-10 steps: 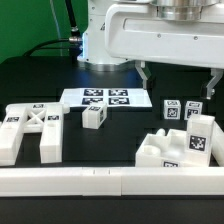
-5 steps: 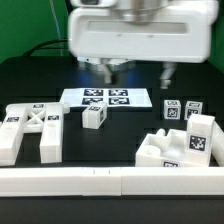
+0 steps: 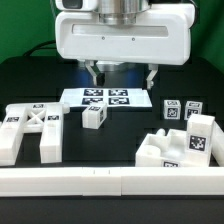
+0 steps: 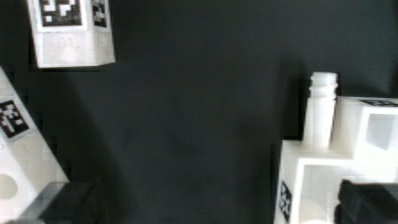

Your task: Assemble chair

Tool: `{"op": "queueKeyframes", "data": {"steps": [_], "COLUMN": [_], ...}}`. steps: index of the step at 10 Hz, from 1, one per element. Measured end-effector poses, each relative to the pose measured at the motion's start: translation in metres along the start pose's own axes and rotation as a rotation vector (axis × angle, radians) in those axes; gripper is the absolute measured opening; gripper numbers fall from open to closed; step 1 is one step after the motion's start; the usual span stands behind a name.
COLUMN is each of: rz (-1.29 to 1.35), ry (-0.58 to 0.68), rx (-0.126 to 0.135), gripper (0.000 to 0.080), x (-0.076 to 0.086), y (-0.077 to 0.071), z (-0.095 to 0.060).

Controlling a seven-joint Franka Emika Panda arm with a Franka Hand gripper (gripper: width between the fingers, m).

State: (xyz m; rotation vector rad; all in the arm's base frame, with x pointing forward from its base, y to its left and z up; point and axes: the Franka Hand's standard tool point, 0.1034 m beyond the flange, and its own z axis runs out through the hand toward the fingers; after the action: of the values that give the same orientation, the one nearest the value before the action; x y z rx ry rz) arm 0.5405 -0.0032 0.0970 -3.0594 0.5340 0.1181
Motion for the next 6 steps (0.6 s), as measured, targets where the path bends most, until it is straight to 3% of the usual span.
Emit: {"op": "queueKeyframes", "data": {"steps": [1,3,4,6], "rz": [0.000,0.016,0.021,0.016], "ry": [-0.004,-0.034,-0.043,-0.043], "rx": [0.002,-0.020,-0.025,-0.025], "gripper": [0.0649,0.0649,0.0649,0.0649], "x": [0.000,-0.013,-0.016,-0.016], "y": [0.008,0.048,0.057,0.054], "z": [0.001,0.018,0.021,0.021]}}
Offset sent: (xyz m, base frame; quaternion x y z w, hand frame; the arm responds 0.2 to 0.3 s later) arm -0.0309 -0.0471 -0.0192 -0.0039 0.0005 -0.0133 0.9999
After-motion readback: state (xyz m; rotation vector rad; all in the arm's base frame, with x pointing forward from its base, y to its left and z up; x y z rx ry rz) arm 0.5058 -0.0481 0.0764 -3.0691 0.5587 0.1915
